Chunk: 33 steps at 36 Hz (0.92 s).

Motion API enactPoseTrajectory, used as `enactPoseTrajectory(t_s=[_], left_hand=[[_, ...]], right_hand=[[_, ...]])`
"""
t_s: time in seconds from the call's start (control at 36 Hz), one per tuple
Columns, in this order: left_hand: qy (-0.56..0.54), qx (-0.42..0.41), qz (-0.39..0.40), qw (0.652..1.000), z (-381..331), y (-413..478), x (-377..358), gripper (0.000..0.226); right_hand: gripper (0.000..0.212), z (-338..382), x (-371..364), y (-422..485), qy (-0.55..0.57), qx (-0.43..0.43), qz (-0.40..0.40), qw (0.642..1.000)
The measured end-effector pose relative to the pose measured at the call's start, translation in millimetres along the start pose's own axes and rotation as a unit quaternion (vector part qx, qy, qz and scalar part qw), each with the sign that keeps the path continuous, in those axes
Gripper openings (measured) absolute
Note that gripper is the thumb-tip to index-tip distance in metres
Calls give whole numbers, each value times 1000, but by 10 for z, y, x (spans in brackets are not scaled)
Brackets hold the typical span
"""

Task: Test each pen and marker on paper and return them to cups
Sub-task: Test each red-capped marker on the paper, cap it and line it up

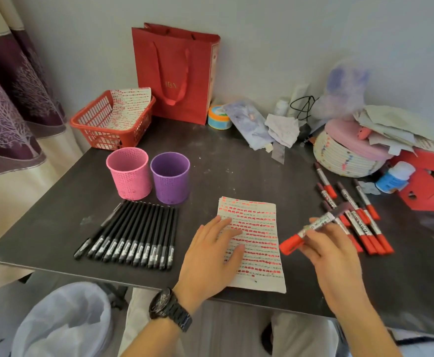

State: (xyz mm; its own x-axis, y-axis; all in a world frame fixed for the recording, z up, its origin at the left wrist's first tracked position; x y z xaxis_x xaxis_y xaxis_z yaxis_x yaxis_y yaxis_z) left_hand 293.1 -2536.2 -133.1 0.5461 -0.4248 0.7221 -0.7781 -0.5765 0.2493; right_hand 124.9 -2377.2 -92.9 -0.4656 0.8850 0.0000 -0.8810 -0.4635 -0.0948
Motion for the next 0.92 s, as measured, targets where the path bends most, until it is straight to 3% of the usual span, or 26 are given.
enactPoseTrajectory(t_s=[0.11,0.25,0.31,0.42,0.56,0.72,0.81,0.92], left_hand=[[-66,4,-59,996,-95,-69,144,35],[-80,-40,-108,990,-425,-445,201,36],[-99,-41,-85,991,-558,-635,145,37],[-82,40,7,996,-652,-899,-89,41],[-63,116,69,989,-546,-1082,-354,57],[-62,156,93,982,-483,-1214,-507,61],[-75,149,91,982,-512,-1276,-548,62],[-104,160,68,979,-528,-1311,-546,59]], right_hand=[[27,-210,56,-507,66,-35,-10,997],[15,-445,69,-1000,140,-44,-27,989],[21,-513,40,-1148,148,-50,-13,988],[50,-655,-27,-1377,124,-74,8,989],[17,-767,-84,-1533,166,-82,-16,983],[2,-789,-199,-1591,339,-159,-55,926],[23,-805,-229,-1565,402,-211,-84,887],[44,-803,-236,-1513,407,-251,-120,870]])
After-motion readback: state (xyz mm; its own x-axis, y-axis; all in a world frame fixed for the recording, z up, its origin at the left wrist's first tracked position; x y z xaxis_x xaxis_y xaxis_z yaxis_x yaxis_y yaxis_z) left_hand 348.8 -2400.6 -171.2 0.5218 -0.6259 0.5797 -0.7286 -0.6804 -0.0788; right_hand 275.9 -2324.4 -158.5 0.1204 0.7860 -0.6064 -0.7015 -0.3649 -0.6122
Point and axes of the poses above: each hand's wrist, its own y-axis towards the middle knuckle, its own x-axis out of the back of the hand, z = x × y, the point moved 5 cm from there along y, towards the middle knuckle, and after that the axes turned 4 degrees about -y, right-handed, at the moved point
